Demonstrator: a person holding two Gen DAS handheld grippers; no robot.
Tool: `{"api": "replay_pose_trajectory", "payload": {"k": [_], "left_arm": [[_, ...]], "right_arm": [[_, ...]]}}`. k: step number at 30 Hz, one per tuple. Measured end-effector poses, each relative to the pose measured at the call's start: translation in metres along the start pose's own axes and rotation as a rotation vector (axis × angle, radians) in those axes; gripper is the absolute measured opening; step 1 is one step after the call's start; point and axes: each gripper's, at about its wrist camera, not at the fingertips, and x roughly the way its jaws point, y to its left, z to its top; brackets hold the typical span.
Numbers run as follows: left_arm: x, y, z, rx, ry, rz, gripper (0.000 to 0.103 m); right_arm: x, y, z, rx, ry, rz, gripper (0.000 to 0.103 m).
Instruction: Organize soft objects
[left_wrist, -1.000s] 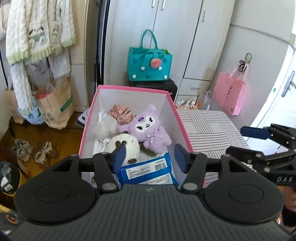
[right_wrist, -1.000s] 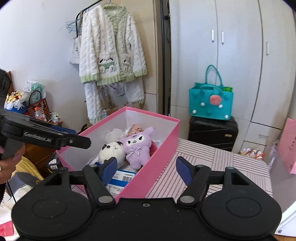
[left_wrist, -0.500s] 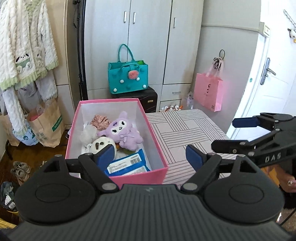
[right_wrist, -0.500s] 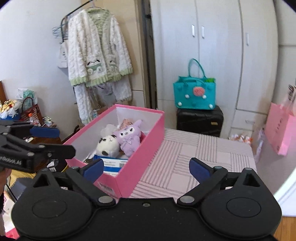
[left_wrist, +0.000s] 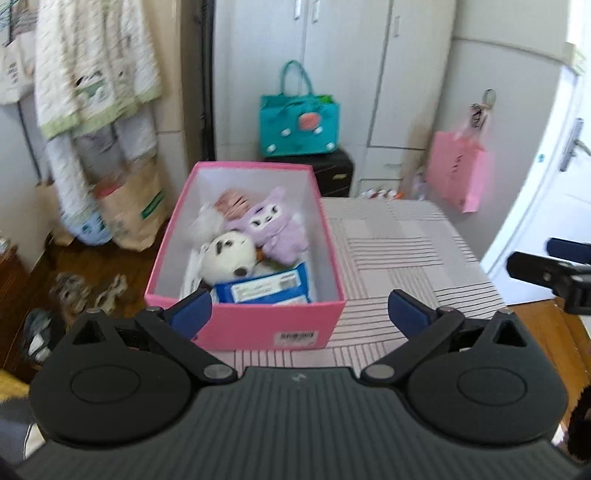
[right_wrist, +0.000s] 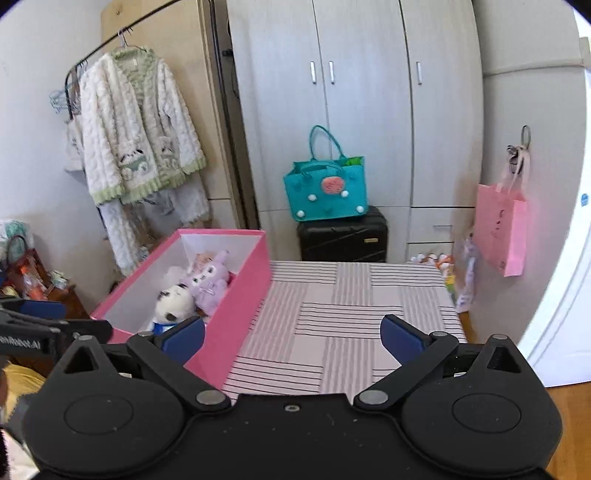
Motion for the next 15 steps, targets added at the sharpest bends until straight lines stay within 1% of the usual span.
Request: {"api": "replay_pose_trajectory", "payload": {"k": [2,5,7,10,12,15], "left_arm": [[-0.001,0.000,-0.003,0.003,0.001,0.001,0.103],[0.000,-0.004,-0.006,0.040,0.018,0.005,0.103],[0.000,-0.007,-0.009,0.053,0.016,0.013,0.103],[0.000,-0.008,-0.013,0.023,0.020,0.002,0.103],[0.000,-0.008,-0.015,0.009,0.025,-0.010,0.103],[0.001,-0.009,-0.017,0.003,0.012,0.021,0.103]], "right_arm": [[-0.002,-0.002,-0.002,0.006,-0.013,-0.022,0.101],[-0.009,-0.002,-0.007,0.012,-0.037,-0.057,0.101],[-0.011,-0.001,-0.010,0.013,-0.034,-0.083,0.101],[-0.009,-0.002,-0.013,0.015,-0.008,-0.086,0.101],[-0.008,0.000,-0.015,0.005,0.000,-0.105,0.102],[-0.006,0.002,-0.019,-0.011,0.015,-0.131,0.102]]}}
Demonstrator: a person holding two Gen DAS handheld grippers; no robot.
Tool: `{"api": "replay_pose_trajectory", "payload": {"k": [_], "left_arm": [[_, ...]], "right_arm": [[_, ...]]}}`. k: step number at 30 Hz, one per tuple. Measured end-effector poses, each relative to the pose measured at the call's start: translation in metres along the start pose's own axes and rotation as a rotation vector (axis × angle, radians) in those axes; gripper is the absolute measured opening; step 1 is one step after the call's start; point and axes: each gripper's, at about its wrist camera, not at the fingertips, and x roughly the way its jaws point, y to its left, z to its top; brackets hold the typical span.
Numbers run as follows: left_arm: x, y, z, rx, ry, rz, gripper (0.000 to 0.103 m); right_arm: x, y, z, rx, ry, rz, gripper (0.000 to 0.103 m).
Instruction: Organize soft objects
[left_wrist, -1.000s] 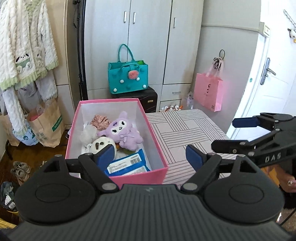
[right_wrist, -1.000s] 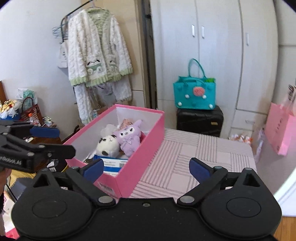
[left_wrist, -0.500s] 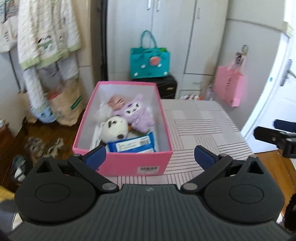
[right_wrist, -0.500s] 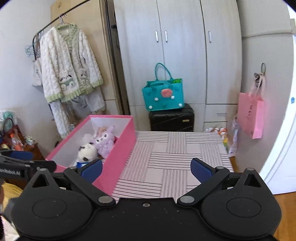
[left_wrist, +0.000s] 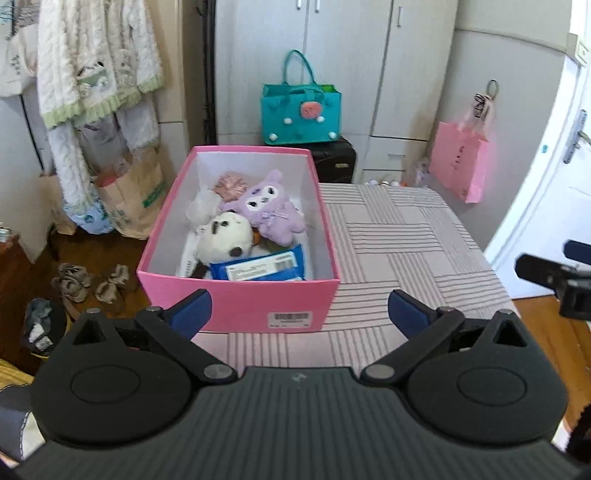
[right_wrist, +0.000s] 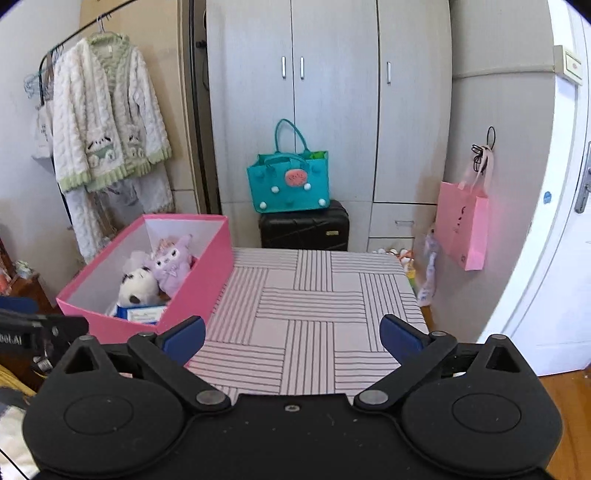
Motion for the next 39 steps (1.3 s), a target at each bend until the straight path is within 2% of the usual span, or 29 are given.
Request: {"api": "replay_pose_trajectory", "payload": {"k": [5,16,25,33,39], "left_arm": [[0.001,0.000,-0.001,0.002,-0.011,0.022,0.103],[-0.002,-0.005,-0.004,0.041,-0.011,0.052,0.103],[-0.008,-0.008,-0.008,0.038,-0.027,0.066,0.103],[-0.008,-0.008,-0.012,0.041,-0.055,0.084,0.103],[-0.004,-0.015,-0.020,0.079,-0.091,0.087,0.103]], "right_arm": [[0.004,0.002,-0.007,-0.033,0.017,-0.026,0.102],[-0.002,-0.003,-0.009,0.006,0.042,0.040,0.102],[-0.001,0.007,-0.015,-0.033,0.047,0.043,0.102],[-0.004,0.006,-0.020,-0.027,0.016,0.050,0.102],[-0.005,0.006,-0.026,-0.027,-0.023,0.051,0.102]]}}
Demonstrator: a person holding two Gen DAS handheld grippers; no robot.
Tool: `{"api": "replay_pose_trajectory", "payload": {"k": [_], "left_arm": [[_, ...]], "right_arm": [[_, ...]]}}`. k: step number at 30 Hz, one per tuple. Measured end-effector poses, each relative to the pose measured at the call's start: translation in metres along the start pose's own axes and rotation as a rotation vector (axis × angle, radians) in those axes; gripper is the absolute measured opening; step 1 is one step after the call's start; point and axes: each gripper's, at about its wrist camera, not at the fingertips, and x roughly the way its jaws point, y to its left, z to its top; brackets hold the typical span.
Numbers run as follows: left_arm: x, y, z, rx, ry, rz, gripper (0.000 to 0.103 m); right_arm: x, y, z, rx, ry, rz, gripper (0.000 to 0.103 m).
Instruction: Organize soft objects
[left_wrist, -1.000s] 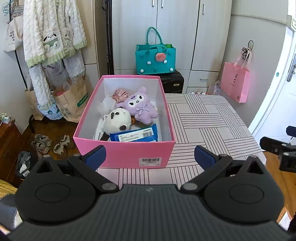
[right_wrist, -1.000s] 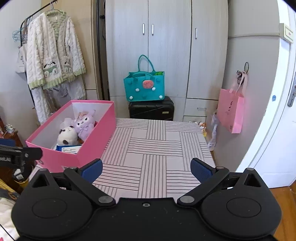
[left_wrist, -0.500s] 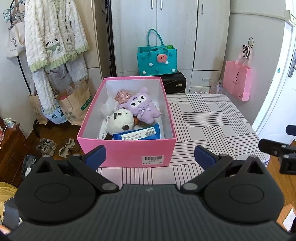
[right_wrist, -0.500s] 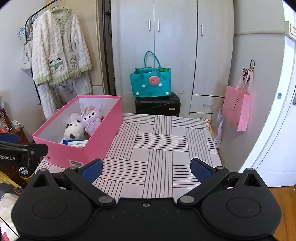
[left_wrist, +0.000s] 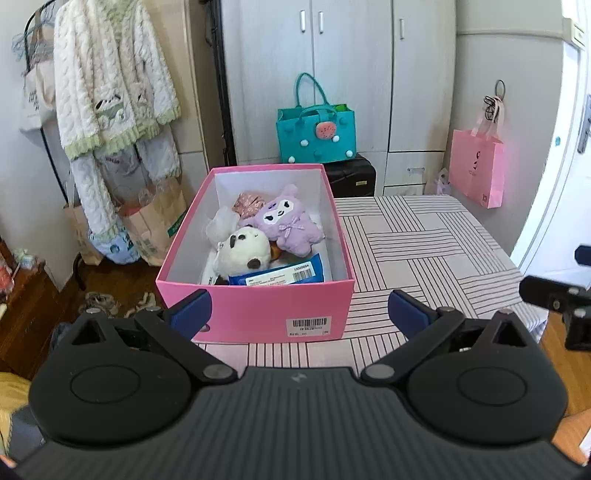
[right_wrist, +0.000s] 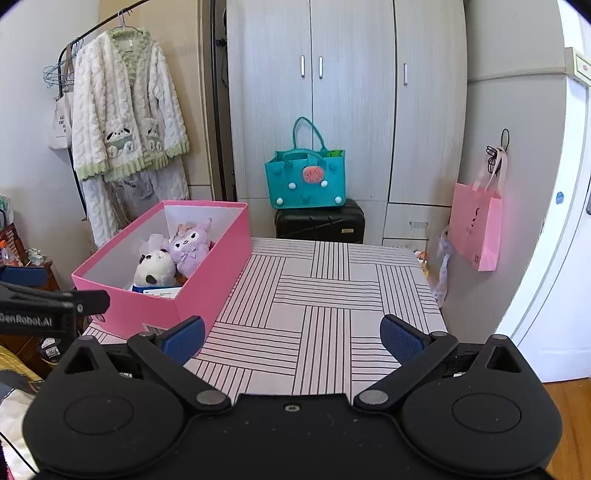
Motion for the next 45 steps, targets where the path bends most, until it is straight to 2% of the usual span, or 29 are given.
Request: {"api": "replay_pose_trajectory", "payload": {"k": [6,15,28,34,45], "left_arm": [[-0.001,-0.007,-0.006,0.007,-0.038,-0.018,0.103],[-0.005,-0.005,-0.007,-0.023,-0.089,0.005,0.103],[-0.006,-0.003,-0.004,0.005,-0.092,0.032,0.103],[-0.006,-0.004,-0.004,-0.005,-0.081,-0.010,0.103],[-0.003,-0.003,0.000,-0.031,-0.071,-0.013,0.103]], "right_arm": [[-0.005,0.000,-0.004,-0.016,-0.053,-0.022,0.102],[-0.010,0.002,-0.008,-0.043,-0.116,-0.056,0.102],[-0.006,-0.007,-0.011,0.004,-0.102,-0.070,0.103],[-0.003,-0.010,-0.012,0.012,-0.090,-0.071,0.103],[-0.002,-0.013,-0.012,0.004,-0.086,-0.074,0.103]]}}
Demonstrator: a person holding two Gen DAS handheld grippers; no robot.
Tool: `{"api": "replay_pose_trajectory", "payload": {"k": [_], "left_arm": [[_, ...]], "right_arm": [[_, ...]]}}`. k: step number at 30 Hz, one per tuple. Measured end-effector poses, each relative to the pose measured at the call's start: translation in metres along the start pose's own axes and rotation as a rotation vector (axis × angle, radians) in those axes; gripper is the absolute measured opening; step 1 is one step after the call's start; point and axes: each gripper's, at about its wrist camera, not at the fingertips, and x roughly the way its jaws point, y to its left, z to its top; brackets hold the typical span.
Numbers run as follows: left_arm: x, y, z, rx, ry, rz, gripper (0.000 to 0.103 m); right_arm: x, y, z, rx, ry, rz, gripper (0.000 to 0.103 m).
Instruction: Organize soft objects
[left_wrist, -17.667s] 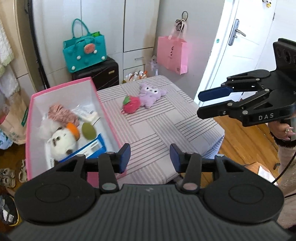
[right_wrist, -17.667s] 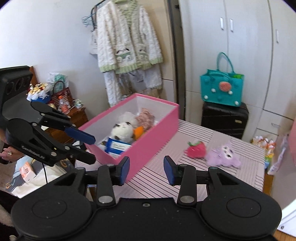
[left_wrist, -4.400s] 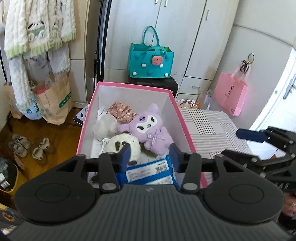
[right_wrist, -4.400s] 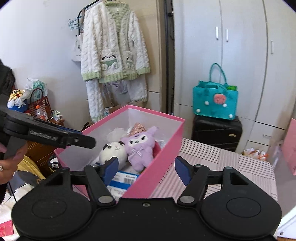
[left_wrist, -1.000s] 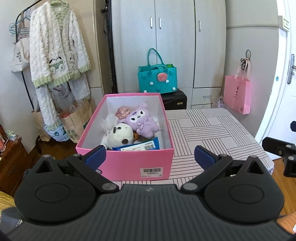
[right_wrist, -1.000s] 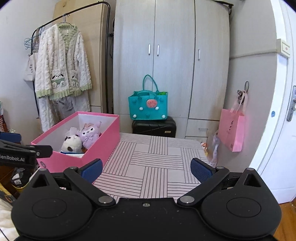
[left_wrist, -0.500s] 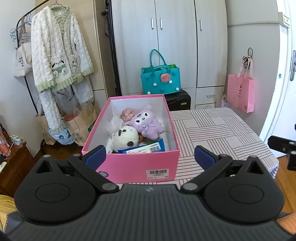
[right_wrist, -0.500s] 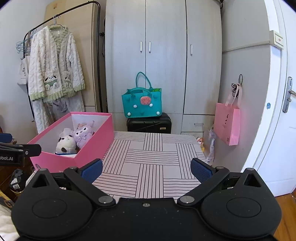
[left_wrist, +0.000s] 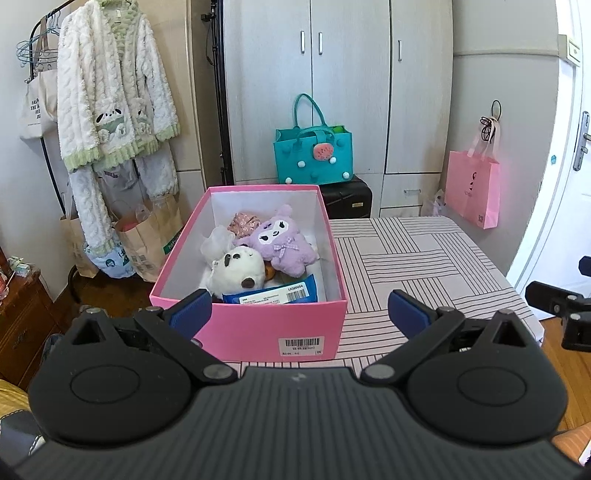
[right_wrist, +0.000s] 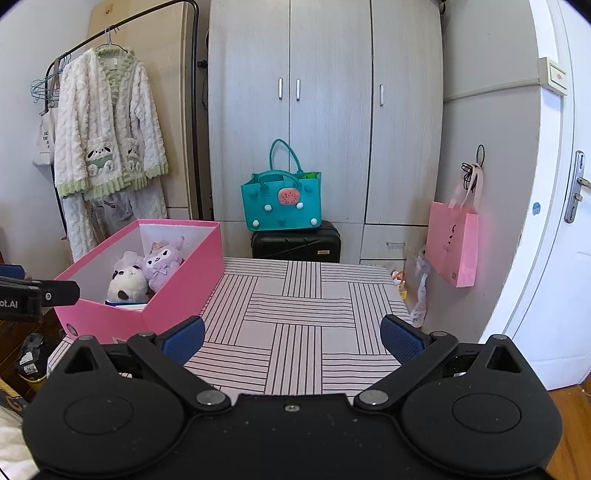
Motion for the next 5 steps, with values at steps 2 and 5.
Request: {"api": "replay_pose_trajectory", "payload": {"k": [2,5], "left_arm": [[0.0011,0.0011,0.0010,-0.005,0.010,-0.009,0.103],[0.0024,0.0015,0.0017,-0.010,0.015,0.007,0.103]], "right_arm": [[0.0019,-0.0010,0.0006,0.002,0.005,0.003,0.103],[0.0045,-0.0032,0.0019,0.021,0.007,0.017,0.102]]}}
